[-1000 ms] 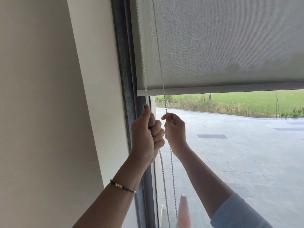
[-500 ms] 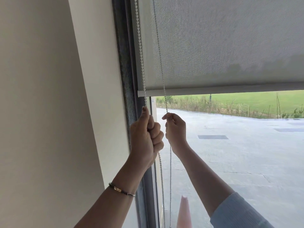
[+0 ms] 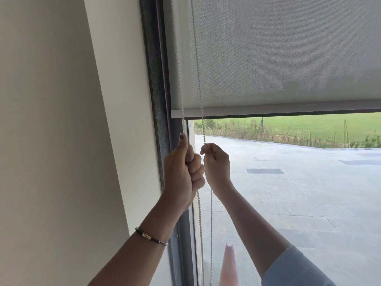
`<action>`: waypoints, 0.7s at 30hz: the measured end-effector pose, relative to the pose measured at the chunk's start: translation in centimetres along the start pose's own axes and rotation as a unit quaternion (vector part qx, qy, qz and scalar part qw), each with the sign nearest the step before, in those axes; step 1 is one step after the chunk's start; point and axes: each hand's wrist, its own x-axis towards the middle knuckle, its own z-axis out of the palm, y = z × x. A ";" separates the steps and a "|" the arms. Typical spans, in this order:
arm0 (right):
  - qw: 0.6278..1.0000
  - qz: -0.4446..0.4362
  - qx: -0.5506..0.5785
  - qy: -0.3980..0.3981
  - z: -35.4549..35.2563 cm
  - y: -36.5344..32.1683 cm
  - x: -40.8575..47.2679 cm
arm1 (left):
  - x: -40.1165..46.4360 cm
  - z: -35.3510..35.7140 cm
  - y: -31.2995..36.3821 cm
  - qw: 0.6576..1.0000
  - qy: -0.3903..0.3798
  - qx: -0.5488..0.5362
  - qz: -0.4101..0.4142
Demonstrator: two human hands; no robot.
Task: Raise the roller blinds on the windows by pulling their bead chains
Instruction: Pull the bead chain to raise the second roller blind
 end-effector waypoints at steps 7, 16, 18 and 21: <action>1.000 0.007 -0.009 0.007 0.1 0.9 -0.5 | 0.7 1.5 0.7 1.000 -0.013 -0.018 0.008; 1.000 0.023 0.000 0.017 -0.5 1.8 -0.5 | 1.3 1.7 1.5 1.000 -0.020 -0.020 0.004; 1.000 0.016 0.000 0.015 -0.5 1.9 -0.6 | 1.3 1.7 1.6 1.000 -0.018 -0.022 0.004; 1.000 0.013 0.009 0.014 -0.4 1.7 -0.9 | 1.1 1.9 1.8 1.000 -0.016 -0.019 0.006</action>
